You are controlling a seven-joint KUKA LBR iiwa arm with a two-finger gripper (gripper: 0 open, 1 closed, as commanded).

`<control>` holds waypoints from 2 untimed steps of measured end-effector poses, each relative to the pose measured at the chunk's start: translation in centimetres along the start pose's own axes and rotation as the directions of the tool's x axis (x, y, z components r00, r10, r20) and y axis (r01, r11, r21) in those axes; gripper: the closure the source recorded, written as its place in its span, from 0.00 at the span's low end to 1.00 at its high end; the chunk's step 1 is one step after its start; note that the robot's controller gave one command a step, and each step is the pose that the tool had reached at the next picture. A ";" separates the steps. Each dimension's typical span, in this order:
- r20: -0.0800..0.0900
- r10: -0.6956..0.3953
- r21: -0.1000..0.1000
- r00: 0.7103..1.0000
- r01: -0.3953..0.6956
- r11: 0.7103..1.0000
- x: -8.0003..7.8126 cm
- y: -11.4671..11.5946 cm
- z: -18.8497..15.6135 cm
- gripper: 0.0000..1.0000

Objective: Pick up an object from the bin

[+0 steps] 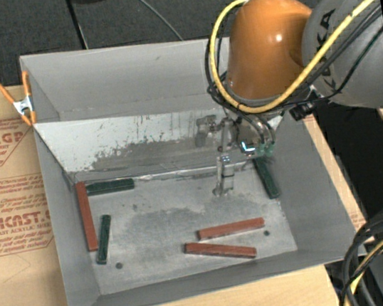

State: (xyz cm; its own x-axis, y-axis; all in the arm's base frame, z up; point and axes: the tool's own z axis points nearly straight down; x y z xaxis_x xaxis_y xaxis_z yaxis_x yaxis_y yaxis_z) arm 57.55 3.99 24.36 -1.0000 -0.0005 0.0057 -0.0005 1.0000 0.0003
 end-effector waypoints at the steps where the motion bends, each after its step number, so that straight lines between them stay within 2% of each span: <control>1: 0.008 0.000 0.000 1.000 0.000 1.000 -0.1 0.0 -0.5 0.00; 2: 0.013 -0.060 0.001 0.998 0.060 0.998 2.5 -0.4 3.7 0.00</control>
Offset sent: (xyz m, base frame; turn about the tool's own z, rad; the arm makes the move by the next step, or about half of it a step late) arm -0.0830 -0.0137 -0.1277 -0.1812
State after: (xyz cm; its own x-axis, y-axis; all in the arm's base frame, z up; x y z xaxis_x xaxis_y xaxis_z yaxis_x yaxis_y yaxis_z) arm 55.07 3.60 20.72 -0.9982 -0.0603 -0.0077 -0.0603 0.9982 -0.0001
